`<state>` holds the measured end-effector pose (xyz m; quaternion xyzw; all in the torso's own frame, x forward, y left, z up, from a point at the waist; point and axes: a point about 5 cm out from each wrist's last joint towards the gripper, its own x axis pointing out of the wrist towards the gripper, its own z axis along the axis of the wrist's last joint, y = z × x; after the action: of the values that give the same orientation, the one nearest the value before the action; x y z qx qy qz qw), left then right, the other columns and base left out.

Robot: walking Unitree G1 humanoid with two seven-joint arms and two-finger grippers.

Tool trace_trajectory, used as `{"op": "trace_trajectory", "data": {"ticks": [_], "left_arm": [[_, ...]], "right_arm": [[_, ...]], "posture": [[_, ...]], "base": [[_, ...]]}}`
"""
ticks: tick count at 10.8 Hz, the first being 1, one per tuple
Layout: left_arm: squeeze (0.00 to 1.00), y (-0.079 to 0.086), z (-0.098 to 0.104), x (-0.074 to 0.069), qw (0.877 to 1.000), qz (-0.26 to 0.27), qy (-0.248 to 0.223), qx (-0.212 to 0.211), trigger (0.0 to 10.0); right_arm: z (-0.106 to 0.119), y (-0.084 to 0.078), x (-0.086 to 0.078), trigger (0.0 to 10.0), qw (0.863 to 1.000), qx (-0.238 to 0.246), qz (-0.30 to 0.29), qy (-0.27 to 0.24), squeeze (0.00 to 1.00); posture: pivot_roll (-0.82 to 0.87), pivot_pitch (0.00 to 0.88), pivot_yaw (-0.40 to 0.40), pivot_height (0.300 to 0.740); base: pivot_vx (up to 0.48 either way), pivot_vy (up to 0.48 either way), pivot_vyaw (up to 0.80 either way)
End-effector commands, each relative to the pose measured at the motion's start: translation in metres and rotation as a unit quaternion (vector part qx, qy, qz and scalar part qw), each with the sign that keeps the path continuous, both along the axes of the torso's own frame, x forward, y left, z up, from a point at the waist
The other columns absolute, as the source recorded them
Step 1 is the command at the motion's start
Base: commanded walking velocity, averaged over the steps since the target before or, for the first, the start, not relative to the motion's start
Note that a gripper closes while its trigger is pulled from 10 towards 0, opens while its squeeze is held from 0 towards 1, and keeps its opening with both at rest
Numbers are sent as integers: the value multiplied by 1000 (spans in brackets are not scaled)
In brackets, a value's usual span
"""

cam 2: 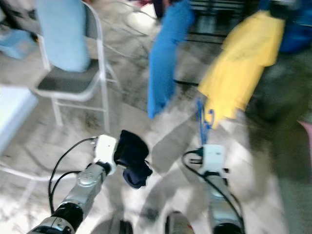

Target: Hang hanger

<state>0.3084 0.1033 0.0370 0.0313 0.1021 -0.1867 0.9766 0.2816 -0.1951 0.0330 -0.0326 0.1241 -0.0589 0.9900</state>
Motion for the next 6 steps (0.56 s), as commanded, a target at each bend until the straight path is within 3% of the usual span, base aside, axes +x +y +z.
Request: {"op": "trace_trajectory", "data": {"ticks": [1, 3, 6], "left_arm": [[0, 12, -5, -4, 1000, 12, 6, 9, 10000], [0, 11, -6, -4, 1000, 8, 7, 9, 10000], [0, 8, -3, -5, 1000, -19, 5, -18, 10000]], "right_arm": [[-2, 10, -2, 10000, 1000, 8, 10, 2, 0], [-1, 10, -2, 10000, 1000, 19, 8, -3, 0], [-2, 12, -4, 10000, 1000, 19, 10, 5, 0]], "posture": [[-78, 189, 53, 740], [-82, 193, 53, 740], [-84, 197, 55, 740]], "base": [[-326, 0, 0], [0, 0, 0], [0, 0, -800]]}}
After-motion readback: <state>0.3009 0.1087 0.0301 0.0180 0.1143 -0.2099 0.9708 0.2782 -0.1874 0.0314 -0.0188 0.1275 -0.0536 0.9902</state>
